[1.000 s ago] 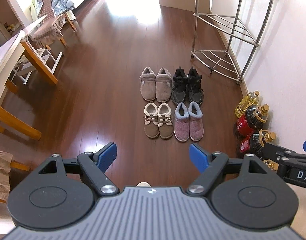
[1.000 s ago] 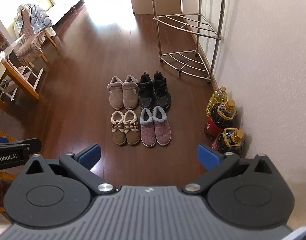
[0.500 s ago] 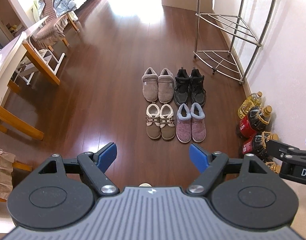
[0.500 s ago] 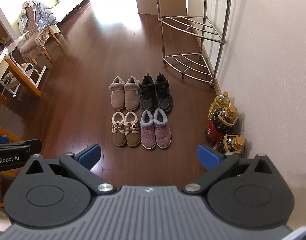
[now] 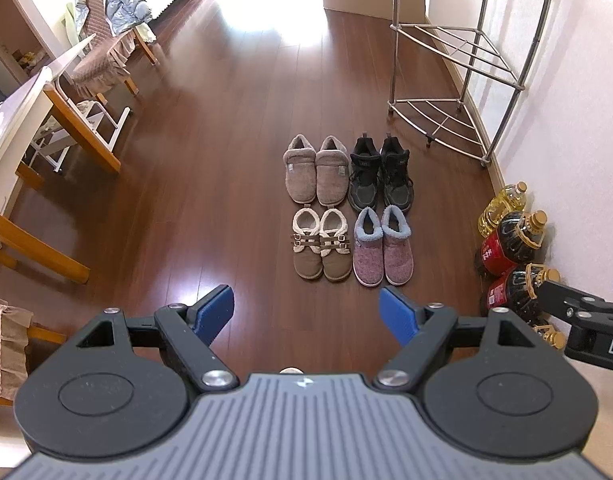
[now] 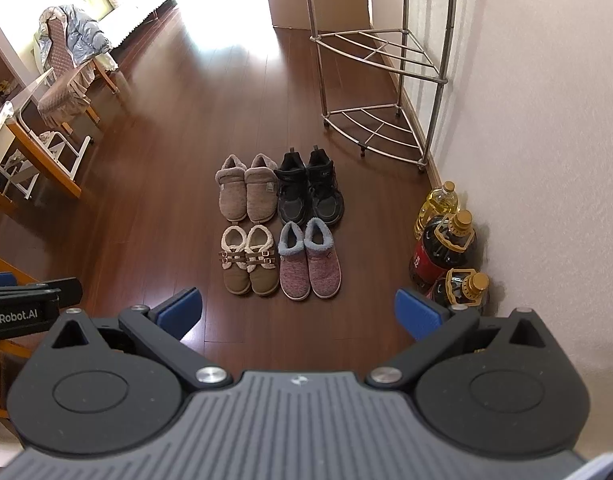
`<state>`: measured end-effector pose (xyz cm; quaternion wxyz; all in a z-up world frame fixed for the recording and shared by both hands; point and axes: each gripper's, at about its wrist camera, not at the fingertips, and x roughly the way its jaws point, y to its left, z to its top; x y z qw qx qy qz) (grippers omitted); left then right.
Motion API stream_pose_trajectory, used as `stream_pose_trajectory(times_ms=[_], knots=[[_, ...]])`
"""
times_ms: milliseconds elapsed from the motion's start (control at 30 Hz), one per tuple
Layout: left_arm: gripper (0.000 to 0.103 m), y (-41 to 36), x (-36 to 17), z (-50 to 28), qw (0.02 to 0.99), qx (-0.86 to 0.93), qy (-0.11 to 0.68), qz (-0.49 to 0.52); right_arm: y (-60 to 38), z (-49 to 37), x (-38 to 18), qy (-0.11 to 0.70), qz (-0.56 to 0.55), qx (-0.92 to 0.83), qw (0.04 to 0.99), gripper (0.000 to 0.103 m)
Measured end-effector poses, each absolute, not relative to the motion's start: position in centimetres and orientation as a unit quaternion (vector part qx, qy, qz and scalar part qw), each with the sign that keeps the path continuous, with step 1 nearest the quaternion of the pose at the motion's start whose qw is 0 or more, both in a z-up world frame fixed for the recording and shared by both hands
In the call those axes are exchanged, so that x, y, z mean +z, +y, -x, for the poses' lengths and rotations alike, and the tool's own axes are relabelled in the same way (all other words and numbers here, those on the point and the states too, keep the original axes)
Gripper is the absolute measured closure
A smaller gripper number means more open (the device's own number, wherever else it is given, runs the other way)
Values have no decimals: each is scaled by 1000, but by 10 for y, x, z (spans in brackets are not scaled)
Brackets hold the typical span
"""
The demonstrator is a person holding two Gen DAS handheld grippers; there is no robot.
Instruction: Organize scattered shoes
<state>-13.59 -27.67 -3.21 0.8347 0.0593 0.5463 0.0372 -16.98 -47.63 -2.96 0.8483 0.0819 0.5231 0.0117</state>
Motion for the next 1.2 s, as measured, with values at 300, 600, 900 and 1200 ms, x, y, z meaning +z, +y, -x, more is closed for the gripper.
stream_pose_trajectory(times_ms=[300,600,900,1200], knots=[[21,-265,-42,106,825,44,560,-64,-467,140,-47,540,-87,15,837,1],[21,-254,-55,18,822,11,565,-70,-455,79,-66,553,-96,-11,828,1],[21,-236,-63,-92,816,-18,570,-89,-426,-24,-74,559,-121,-57,818,1],[21,-217,-71,-187,812,-27,574,-101,-409,-105,-82,567,-121,-72,812,1]])
